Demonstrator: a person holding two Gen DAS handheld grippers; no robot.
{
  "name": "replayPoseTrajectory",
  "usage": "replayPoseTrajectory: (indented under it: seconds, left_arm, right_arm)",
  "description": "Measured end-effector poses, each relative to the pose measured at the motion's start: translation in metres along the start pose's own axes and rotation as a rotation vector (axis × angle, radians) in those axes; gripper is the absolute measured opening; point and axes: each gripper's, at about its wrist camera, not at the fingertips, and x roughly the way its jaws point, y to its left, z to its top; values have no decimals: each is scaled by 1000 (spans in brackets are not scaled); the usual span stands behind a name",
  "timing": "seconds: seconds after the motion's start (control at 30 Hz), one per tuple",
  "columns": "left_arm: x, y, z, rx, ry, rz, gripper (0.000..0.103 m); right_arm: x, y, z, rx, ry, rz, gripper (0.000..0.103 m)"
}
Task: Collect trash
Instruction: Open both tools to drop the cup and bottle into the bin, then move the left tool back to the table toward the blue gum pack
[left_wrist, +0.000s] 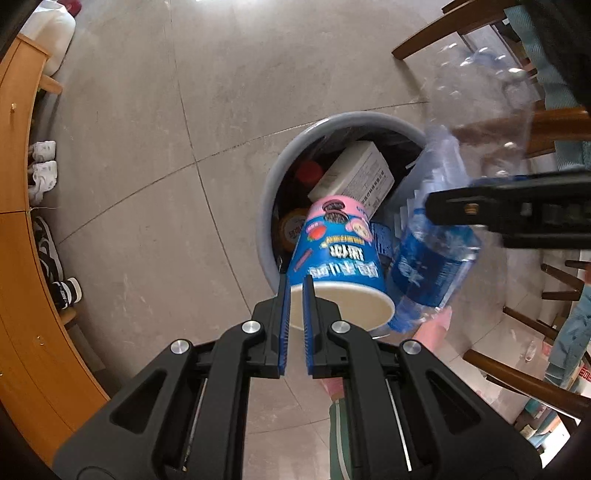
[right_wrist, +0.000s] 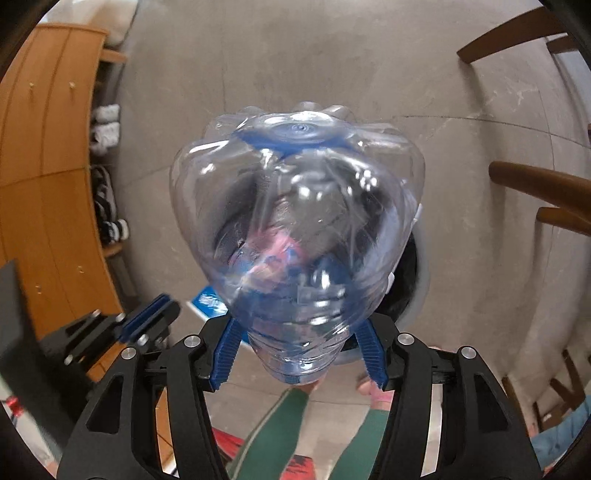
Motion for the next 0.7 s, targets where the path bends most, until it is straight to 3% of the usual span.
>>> replayPoseTrajectory:
  seconds: [0.1,0.3,0.53,0.7]
  left_arm:
    - [-2,0,-3,-11,-6,-11,6]
    - [-5,2,-2,-36,-20,-22,6]
    - [-18,-1,-1,-38,-38,-29,6]
    - [-64,2,-9,-75,-78,-32,10]
  right_arm:
    - [16,-5,4,18,39,-17,65]
    - [5,-12,-1,48,5,-14,74]
    - [-40,-28,-10,92,-86,45,74]
    - [-105,-24,-39,104,-195,148,74]
